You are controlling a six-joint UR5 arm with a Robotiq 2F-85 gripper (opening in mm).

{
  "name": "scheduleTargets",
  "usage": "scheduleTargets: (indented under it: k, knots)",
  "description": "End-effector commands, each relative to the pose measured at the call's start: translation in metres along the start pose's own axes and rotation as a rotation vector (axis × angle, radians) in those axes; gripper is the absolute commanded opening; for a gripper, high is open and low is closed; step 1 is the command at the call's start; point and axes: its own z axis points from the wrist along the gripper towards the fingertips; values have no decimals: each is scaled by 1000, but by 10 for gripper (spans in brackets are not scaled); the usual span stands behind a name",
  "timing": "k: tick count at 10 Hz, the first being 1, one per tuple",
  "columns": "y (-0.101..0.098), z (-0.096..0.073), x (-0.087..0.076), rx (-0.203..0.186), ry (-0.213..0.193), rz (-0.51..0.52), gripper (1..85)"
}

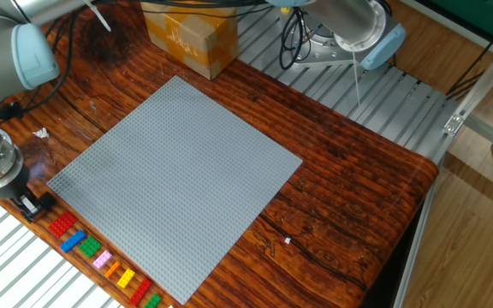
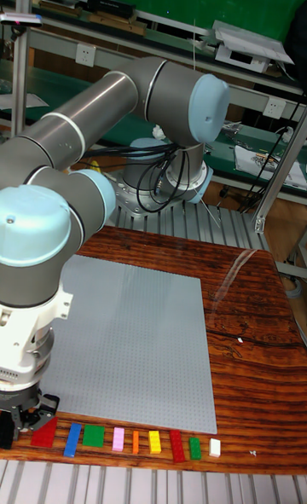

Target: Build with small Lego blocks

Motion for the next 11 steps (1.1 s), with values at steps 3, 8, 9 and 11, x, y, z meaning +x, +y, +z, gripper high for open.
scheduleTargets:
  k: [3,8,9,11]
  knots:
    - [2,-20,26,-6,41,37,10]
    - [-3,-18,52,-16,64,20,10]
    - [-5,-16,56,-19,59,17,10]
    - [-9,-12,61,-18,55,14,10]
